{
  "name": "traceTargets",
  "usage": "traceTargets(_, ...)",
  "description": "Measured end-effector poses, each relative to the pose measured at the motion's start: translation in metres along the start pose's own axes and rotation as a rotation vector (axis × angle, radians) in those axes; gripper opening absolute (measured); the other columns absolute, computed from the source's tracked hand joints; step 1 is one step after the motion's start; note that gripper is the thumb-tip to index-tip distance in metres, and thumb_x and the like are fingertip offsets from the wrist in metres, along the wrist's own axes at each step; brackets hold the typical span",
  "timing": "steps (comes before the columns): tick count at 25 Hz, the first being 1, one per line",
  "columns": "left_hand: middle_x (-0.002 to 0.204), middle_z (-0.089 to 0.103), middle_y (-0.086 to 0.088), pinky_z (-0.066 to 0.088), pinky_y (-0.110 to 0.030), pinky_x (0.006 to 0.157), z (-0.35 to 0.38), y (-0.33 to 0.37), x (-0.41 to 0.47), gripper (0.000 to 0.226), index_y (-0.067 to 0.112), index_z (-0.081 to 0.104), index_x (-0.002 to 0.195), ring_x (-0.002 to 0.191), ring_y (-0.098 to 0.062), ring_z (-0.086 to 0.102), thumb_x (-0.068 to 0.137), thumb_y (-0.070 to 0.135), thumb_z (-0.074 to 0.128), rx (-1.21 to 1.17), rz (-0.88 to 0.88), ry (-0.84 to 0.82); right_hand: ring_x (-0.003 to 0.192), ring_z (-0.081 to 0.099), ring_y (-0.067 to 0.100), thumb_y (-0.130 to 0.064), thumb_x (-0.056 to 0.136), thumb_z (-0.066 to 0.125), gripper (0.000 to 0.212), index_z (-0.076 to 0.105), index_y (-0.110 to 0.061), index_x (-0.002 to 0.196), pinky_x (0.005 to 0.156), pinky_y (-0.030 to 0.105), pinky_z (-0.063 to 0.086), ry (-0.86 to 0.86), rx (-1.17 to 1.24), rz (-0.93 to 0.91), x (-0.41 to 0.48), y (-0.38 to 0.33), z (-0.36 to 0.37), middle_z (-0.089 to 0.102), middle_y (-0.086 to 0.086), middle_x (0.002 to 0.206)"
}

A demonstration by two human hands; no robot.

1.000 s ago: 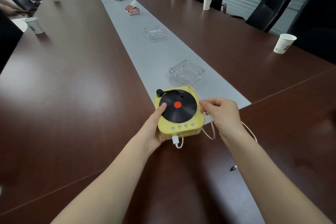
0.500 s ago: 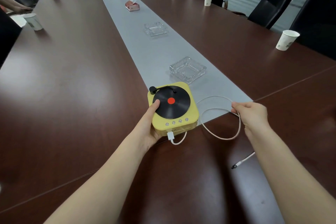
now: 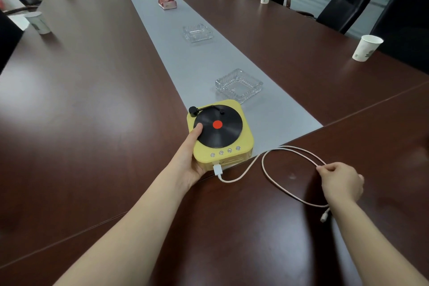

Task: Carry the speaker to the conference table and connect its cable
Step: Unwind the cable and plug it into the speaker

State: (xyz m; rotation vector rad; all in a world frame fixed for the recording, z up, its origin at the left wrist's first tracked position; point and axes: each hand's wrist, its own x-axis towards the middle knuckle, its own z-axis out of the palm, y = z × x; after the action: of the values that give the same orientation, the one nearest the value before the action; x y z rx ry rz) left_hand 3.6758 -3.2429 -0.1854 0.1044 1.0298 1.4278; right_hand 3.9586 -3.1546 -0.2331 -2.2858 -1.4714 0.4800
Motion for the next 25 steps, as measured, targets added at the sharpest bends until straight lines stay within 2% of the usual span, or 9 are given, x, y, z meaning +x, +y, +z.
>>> traceTargets(4,0.094,0.077,-0.005,0.061,-0.04,0.069,-0.001,0.0,0.001,0.031,0.019,0.063,0.109,0.088,-0.025,0.072,0.087,0.041,0.059,0.013,-0.002,0.016,0.114,0.048,0.043,-0.014,0.087,0.055,0.023,0.072,-0.012,0.101,0.094,0.043,0.04,0.006,0.113,0.065,-0.003,-0.012,-0.005,0.067,0.019,0.112)
traceTargets(9,0.091,0.077,-0.003,0.059,-0.041,0.075,-0.001,-0.001,0.001,0.028,0.02,0.063,0.107,0.085,-0.024,0.073,0.087,0.04,0.058,0.033,0.019,0.022,0.103,0.055,0.037,-0.012,0.085,0.052,0.023,0.071,-0.007,0.097,0.09,0.035,0.038,0.077,0.323,-0.249,-0.034,-0.064,-0.008,0.069,0.017,0.102)
traceTargets(10,0.09,0.077,-0.003,0.057,-0.042,0.078,-0.001,-0.001,0.001,0.028,0.02,0.063,0.106,0.086,-0.024,0.072,0.088,0.04,0.058,0.041,0.02,0.027,0.104,0.056,0.036,-0.014,0.087,0.052,0.024,0.071,-0.004,0.099,0.091,0.036,0.039,0.03,0.405,-0.285,-0.042,-0.078,-0.008,0.068,0.019,0.105)
traceTargets(12,0.088,0.077,-0.003,0.056,-0.044,0.081,0.001,-0.003,0.001,0.026,0.02,0.063,0.104,0.088,-0.025,0.071,0.088,0.04,0.057,0.06,0.019,0.047,0.102,0.06,0.032,-0.022,0.093,0.049,0.03,0.068,0.0,0.102,0.094,0.041,0.044,-0.24,0.643,-0.291,-0.064,-0.105,-0.006,0.068,0.018,0.111)
traceTargets(14,0.09,0.077,-0.004,0.055,-0.045,0.085,0.003,-0.006,0.001,0.028,0.02,0.063,0.104,0.092,-0.026,0.071,0.088,0.042,0.057,0.073,0.02,0.059,0.096,0.062,0.018,-0.028,0.098,0.041,0.032,0.069,-0.012,0.102,0.089,0.034,0.048,-0.549,0.809,-0.236,-0.082,-0.123,-0.002,0.07,0.006,0.106)
traceTargets(15,0.093,0.077,-0.003,0.054,-0.046,0.087,0.004,-0.008,0.002,0.03,0.02,0.063,0.105,0.093,-0.026,0.07,0.088,0.044,0.055,0.081,0.028,0.061,0.091,0.062,0.014,-0.029,0.099,0.038,0.032,0.068,-0.019,0.094,0.084,0.028,0.049,-0.61,0.83,-0.231,-0.087,-0.127,0.002,0.069,0.001,0.098)
traceTargets(17,0.1,0.075,-0.002,0.053,-0.047,0.091,0.007,-0.009,0.005,0.035,0.022,0.062,0.107,0.097,-0.025,0.07,0.089,0.05,0.051,0.125,0.058,0.084,0.084,0.059,0.012,-0.028,0.1,0.034,0.036,0.065,-0.025,0.081,0.077,0.024,0.046,-0.603,0.85,-0.228,-0.088,-0.132,0.011,0.066,-0.002,0.087)
traceTargets(21,0.11,0.069,0.0,0.05,-0.046,0.097,0.016,-0.01,0.018,0.047,0.024,0.054,0.121,0.102,-0.023,0.066,0.093,0.057,0.036,0.291,0.097,0.221,0.077,0.05,0.017,-0.03,0.099,0.033,0.038,0.055,-0.019,0.07,0.067,0.027,0.04,-0.561,0.814,-0.146,-0.08,-0.136,0.024,0.056,0.001,0.077)
traceTargets(25,0.133,0.057,0.002,0.041,-0.044,0.107,0.017,-0.017,0.034,0.071,0.028,0.04,0.139,0.12,-0.022,0.055,0.081,0.068,0.03,0.389,0.128,0.317,0.082,0.052,0.018,-0.035,0.099,0.03,0.037,0.058,-0.013,0.089,0.072,0.028,0.04,-0.562,0.757,-0.091,-0.068,-0.14,0.029,0.058,0.005,0.089)
